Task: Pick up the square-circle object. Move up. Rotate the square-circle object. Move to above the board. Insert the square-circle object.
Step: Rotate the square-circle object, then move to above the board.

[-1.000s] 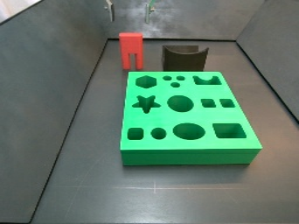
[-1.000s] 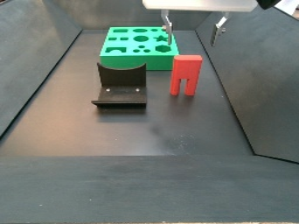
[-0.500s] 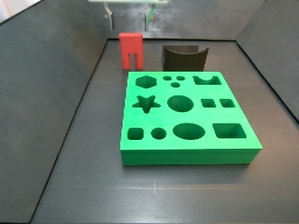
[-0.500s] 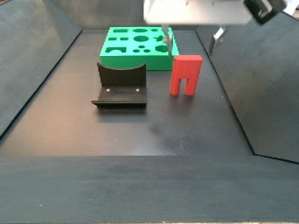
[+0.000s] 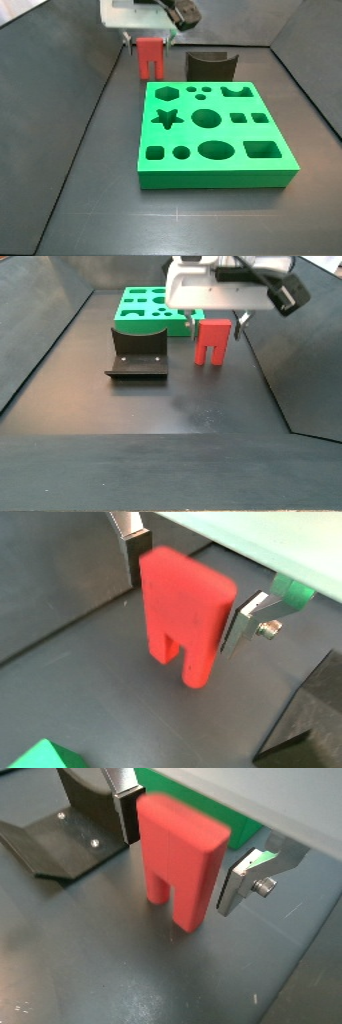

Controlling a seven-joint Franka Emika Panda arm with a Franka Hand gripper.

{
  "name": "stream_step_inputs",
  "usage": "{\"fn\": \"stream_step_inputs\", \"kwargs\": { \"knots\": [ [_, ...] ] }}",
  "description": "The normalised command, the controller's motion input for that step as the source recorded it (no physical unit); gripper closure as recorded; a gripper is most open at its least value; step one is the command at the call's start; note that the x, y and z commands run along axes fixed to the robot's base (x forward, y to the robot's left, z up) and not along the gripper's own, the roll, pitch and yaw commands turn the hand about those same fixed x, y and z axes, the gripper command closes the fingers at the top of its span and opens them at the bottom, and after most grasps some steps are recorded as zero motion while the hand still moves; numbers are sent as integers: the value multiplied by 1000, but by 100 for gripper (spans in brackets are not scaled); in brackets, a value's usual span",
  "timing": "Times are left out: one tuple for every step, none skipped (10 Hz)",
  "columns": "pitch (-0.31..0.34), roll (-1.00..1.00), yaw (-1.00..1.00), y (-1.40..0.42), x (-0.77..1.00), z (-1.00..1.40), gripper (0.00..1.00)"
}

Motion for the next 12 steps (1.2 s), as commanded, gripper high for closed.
{"fn": "stream_step_inputs", "kwargs": {
  "knots": [
    [-31, -71, 41, 0, 0, 0, 100],
    [204, -270, -117, 243, -130, 1000, 100],
    [201, -269, -121, 239, -129, 1000, 100],
    [153, -261, -101, 223, -120, 1000, 100],
    [120, -250, -80, 213, -114, 1000, 100],
    [73, -223, -48, 204, -108, 1000, 100],
    [46, -195, -30, 197, -103, 1000, 100],
    [35, -172, -24, 190, -99, 1000, 100],
    [32, -157, -21, 184, -97, 1000, 100],
    [32, -126, -17, 174, -89, 1000, 100],
    [43, -95, -17, 168, -81, 1000, 100],
    [55, -72, -20, 160, -73, 1000, 100]
  ]
}}
